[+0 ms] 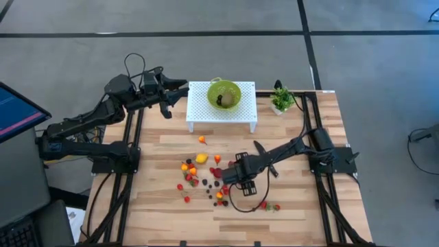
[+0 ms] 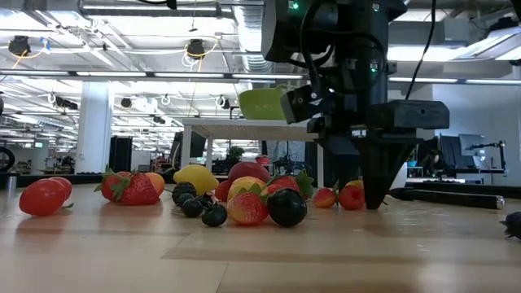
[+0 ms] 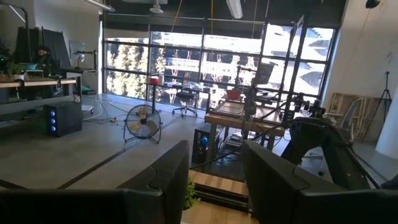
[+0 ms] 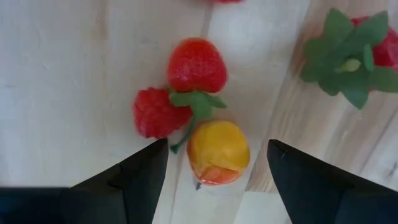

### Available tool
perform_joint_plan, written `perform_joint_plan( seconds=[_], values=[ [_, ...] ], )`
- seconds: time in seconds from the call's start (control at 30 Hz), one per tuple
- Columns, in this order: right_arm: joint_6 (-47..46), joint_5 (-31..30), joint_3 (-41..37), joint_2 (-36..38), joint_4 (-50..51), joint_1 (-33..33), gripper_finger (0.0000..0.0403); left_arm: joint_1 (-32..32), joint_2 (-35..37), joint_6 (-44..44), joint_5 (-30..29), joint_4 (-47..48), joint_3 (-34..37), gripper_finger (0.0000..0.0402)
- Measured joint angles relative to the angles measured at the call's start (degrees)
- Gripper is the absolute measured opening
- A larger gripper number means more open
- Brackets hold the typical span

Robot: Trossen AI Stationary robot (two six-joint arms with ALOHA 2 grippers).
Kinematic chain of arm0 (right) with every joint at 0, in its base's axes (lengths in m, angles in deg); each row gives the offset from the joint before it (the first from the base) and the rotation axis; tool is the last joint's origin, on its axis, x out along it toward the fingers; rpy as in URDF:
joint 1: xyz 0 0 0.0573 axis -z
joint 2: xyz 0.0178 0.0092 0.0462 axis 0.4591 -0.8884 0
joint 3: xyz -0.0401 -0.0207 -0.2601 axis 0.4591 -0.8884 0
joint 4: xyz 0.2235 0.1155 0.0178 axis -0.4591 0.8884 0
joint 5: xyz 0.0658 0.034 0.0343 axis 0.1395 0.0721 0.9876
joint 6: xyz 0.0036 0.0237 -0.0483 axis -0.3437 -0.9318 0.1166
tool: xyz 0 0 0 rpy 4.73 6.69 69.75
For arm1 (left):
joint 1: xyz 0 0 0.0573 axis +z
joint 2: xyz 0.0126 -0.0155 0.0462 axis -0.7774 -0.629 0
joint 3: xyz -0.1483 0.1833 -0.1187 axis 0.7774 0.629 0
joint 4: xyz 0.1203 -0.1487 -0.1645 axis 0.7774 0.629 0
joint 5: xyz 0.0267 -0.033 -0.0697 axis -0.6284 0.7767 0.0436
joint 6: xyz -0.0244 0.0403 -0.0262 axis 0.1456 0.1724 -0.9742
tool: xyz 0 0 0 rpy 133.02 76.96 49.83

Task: Pick & Place Fruit
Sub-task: Put the yellow peach into the green strainer bowl

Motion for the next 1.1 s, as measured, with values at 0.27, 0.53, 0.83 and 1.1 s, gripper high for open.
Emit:
perform_joint_plan(
  seconds=[0.27,0.53,0.83,1.1],
  values=[
    [0.13,0.20,-0.54,0.09,-1.13,0.28,0.0244,0.00,-0.01,0.00,0.01,-0.04,-0.02,0.0142],
    [0.11,1.88,-0.58,-0.02,-1.26,0.24,0.0155,0.01,-0.01,0.00,0.02,-0.09,-0.02,0.0142],
    [0.11,1.90,-0.58,-0.06,-1.26,0.21,0.0105,0.02,0.00,0.00,0.02,-0.11,-0.02,0.0142],
    [-0.48,1.85,-0.58,-0.11,-1.16,0.21,0.0121,0.02,-0.02,0.00,0.02,-0.13,0.00,0.0142]
  ],
)
